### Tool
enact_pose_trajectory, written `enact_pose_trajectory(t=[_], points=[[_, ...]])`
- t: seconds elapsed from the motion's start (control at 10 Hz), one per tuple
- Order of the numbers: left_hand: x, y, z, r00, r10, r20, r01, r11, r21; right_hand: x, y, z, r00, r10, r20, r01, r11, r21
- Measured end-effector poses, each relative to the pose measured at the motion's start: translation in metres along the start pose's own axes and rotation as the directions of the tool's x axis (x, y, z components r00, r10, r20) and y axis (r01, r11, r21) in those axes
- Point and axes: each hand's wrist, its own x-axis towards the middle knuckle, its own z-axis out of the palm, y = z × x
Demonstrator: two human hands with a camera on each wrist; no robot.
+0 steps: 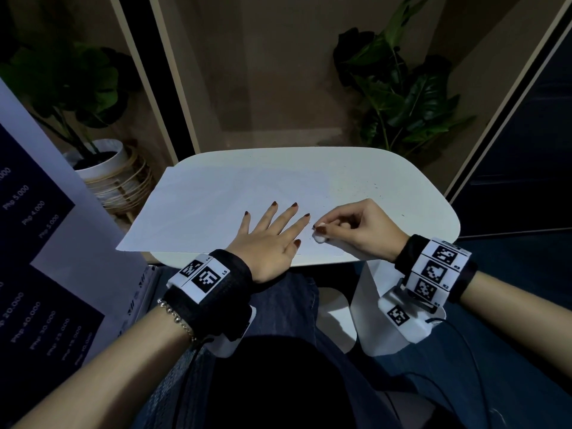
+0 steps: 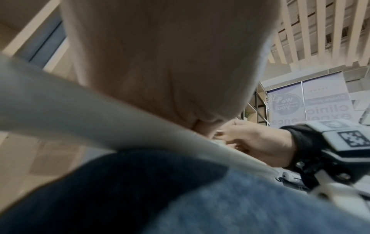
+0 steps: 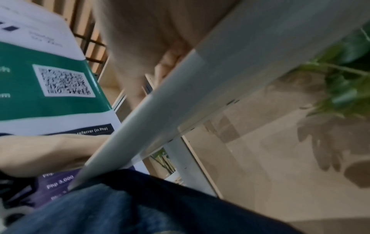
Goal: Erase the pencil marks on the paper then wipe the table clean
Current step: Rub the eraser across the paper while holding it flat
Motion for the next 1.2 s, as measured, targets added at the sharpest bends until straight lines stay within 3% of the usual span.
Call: enact_pose_trajectory(t=[0.1,0.2,0.3,0.4,0.5,0.6,0.8,0.9,1.0,1.1,1.2], points=[[0.0,0.0,0.001,1.0,0.001,-0.003,-0.001,1.0,-0.001,0.0,-0.003,-0.009,0.983,0.029,0.184,-0.024,0.999,-0.03],[0.0,0.0,0.001,1.0,0.003,-0.007,-0.003,1.0,-0.002,0.001,-0.003,-0.007,0.996,0.044,0.078,-0.048,0.998,0.043],[-0.001,0.001,0.001,1.0,0.005,-0.007,-0.005,1.0,0.003,-0.001,-0.002,0.001,0.998,0.015,0.058,-0.017,1.0,0.022],[-0.001,0.0,0.001,1.0,0.005,-0.008,-0.005,1.0,0.002,-0.001,-0.009,-0.009,0.973,0.059,0.224,-0.061,0.998,-0.001],[-0.001,-0.001,0.001,1.0,0.013,-0.013,-0.013,1.0,-0.008,-0.001,-0.009,-0.011,0.993,0.115,-0.033,-0.105,0.97,0.219],[0.0,-0.002,0.001,0.999,0.015,-0.028,-0.015,1.0,-0.008,-0.002,-0.007,-0.008,0.959,0.179,-0.222,-0.088,0.926,0.368],[0.001,0.006,0.004,0.997,0.0,-0.074,0.0,1.0,0.004,-0.004,-0.003,-0.02,0.99,0.135,-0.046,-0.129,0.984,0.123],[0.003,0.009,0.005,0.997,-0.01,-0.082,0.011,1.0,0.01,-0.005,0.002,-0.015,0.992,0.093,-0.084,-0.082,0.988,0.127],[0.004,0.01,0.007,0.996,-0.017,-0.09,0.017,1.0,0.007,-0.005,0.005,-0.019,0.999,0.039,0.034,-0.038,0.999,-0.012],[0.004,0.01,0.008,0.996,-0.017,-0.092,0.017,1.0,0.002,-0.007,0.002,-0.025,0.985,0.052,0.166,-0.047,0.998,-0.034],[0.005,0.01,0.008,0.996,-0.02,-0.088,0.02,1.0,0.005,-0.005,0.003,-0.017,1.0,0.028,0.01,-0.028,0.999,0.02]])
